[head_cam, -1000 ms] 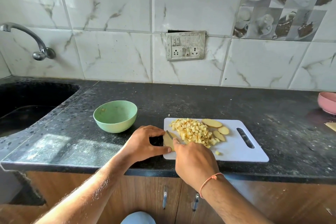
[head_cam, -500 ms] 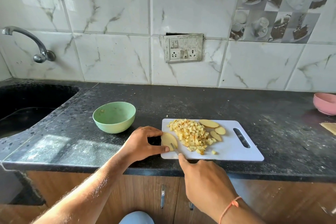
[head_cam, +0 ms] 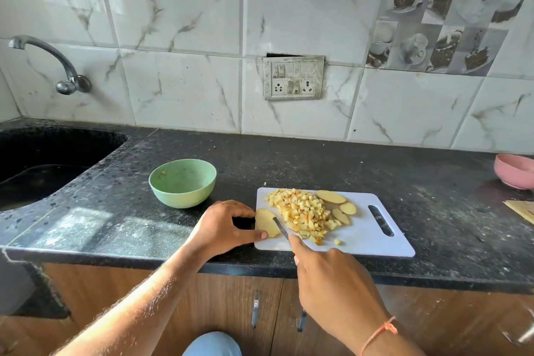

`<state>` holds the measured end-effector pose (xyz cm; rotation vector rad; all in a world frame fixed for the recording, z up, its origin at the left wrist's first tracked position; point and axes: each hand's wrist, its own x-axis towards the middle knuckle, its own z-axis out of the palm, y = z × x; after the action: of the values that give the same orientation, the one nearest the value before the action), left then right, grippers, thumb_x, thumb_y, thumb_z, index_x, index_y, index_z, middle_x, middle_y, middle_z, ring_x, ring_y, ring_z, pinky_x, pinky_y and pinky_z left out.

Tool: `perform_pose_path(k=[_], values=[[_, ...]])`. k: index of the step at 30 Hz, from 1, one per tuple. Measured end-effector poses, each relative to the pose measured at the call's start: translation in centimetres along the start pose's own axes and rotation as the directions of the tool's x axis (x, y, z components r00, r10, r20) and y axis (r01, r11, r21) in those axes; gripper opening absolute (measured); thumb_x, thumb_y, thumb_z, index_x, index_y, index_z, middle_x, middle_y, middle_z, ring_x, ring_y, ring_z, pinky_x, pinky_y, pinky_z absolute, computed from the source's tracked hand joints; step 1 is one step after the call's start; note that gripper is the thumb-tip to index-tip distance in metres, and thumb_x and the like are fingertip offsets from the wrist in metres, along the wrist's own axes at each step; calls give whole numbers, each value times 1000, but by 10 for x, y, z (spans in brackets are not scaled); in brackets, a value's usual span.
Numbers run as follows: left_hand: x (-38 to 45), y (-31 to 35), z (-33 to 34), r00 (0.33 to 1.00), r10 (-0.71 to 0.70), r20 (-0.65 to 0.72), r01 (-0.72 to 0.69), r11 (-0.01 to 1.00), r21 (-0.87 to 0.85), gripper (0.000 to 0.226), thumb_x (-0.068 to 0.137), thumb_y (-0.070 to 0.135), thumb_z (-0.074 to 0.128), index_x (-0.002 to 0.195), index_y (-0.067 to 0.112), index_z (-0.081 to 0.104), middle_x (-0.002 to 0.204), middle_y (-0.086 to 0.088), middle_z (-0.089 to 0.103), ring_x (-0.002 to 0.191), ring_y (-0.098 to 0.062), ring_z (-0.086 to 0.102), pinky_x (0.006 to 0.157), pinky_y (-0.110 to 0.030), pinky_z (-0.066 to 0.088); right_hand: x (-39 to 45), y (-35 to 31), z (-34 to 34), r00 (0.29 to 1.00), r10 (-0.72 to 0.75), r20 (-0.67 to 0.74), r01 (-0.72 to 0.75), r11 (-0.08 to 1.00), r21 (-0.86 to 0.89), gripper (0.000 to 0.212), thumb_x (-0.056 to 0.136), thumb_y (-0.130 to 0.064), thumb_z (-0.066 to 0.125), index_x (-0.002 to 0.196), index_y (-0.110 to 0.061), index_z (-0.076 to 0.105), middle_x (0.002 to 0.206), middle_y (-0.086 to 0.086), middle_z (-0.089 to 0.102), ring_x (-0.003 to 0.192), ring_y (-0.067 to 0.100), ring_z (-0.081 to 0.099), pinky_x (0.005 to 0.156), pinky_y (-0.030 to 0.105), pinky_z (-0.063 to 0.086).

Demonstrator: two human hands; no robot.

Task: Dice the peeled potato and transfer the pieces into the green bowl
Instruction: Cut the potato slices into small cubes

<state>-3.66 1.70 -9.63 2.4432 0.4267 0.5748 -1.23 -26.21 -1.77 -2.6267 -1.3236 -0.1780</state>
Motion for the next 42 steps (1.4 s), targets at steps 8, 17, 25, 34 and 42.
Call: perform_pose_path(k=[8, 17, 25, 34, 42], values=[[2, -3, -2, 1000, 27, 13, -26, 998, -50, 54, 66, 71, 83, 110, 41, 82, 112, 30, 70, 109, 9, 62, 92, -14, 47, 53, -18, 20, 999, 24, -26, -23, 999, 49, 56, 101, -19, 44, 156, -28, 40, 93, 4, 71, 81, 24, 67, 64, 36, 56], [5, -8, 0, 999, 8, 32, -6, 998, -56, 53, 65, 75, 81, 107, 45, 81, 113, 31, 69, 112, 7, 61, 98, -26, 52, 67, -27, 31, 997, -2, 79, 12, 992, -127, 68, 96, -6, 41, 162, -22, 27, 106, 12, 70, 97, 31, 66, 69, 37, 49], [4, -5, -3, 999, 14, 37, -10, 996, -91, 48, 66, 69, 85, 107, 45, 81, 110, 27, 71, 106, 9, 64, 95, -23, 53, 35, -14, 18, 993, -36, 112, 52, 988, -146, 68, 99, -8, 40, 163, -25, 24, 80, 4, 51, 81, 29, 56, 64, 36, 40], [2, 2, -7, 998, -27, 61, 34, 994, -108, 41, 68, 61, 91, 105, 46, 82, 108, 26, 71, 101, 9, 65, 87, -20, 53, -9, -1, 7, 985, -13, 174, 32, 994, -109, 67, 104, -16, 36, 164, -32, 8, 73, -1, 41, 72, 26, 45, 64, 38, 37], [4, 3, -8, 996, -56, 64, 63, 991, -120, 44, 69, 53, 95, 108, 39, 79, 111, 24, 70, 103, 7, 64, 82, -17, 49, -10, 0, 2, 1000, 12, 15, -13, 999, 36, 57, 108, -29, 34, 161, -38, 15, 69, -5, 54, 59, 15, 50, 46, 27, 32]])
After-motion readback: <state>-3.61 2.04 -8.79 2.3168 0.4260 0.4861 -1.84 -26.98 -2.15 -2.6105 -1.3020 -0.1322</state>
